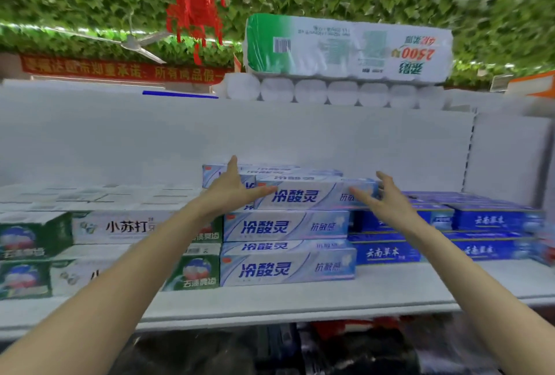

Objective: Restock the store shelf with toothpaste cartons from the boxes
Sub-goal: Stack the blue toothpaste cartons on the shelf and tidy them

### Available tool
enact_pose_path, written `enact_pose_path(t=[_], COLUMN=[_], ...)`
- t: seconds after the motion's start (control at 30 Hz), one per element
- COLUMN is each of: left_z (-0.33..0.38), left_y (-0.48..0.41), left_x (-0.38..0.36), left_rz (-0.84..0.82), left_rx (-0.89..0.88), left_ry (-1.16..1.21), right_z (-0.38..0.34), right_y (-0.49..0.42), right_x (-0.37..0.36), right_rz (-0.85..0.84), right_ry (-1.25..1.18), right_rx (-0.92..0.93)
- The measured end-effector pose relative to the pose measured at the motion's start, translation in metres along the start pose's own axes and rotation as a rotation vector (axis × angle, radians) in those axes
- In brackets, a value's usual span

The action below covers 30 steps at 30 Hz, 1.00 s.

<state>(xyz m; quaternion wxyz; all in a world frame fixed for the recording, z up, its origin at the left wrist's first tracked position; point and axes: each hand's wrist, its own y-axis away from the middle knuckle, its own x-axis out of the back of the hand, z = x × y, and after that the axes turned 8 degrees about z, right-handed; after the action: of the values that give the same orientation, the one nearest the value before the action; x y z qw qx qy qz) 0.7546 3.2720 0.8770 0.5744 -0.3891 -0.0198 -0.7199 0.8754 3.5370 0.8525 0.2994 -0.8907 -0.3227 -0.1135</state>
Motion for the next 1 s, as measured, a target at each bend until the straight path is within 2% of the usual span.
enact_pose_path(t=[0.4, 0.5, 0.6, 0.73, 0.87, 1.0], left_z=[-0.005, -0.006, -0.01, -0.014, -0.011, -0.021], left_y=[-0.011, -0.021, -0.034, -0.046, -0.055, -0.063], left_x=[-0.009, 0.001, 0.007, -0.001, -0.006, 0.0], left_rz=[0.135, 0.184, 0.21, 0.131, 0.134, 0.233], left_rx=[0.13, 0.189, 0.209, 0.286, 0.286, 0.366], left_ry=[0.181, 0.315, 0.297, 0.299, 0.355, 0.286], right_z=[-0.021, -0.02, -0.016, -0.01, -0.014, -0.019], right_y=[-0.009, -0.024, -0.047, -0.066, -0.066, -0.06], right_x=[-0.051, -0.046, -0.04, -0.047, -0.048, -0.043], right_rz=[-0.036, -0.085, -0.098, -0.199, -0.27, -0.286], right_ry=[-0.127, -0.318, -0.422, -0.384, -0.353, -0.309], right_rx=[0.091, -0.015, -0.079, -0.146, -0.068, -0.027])
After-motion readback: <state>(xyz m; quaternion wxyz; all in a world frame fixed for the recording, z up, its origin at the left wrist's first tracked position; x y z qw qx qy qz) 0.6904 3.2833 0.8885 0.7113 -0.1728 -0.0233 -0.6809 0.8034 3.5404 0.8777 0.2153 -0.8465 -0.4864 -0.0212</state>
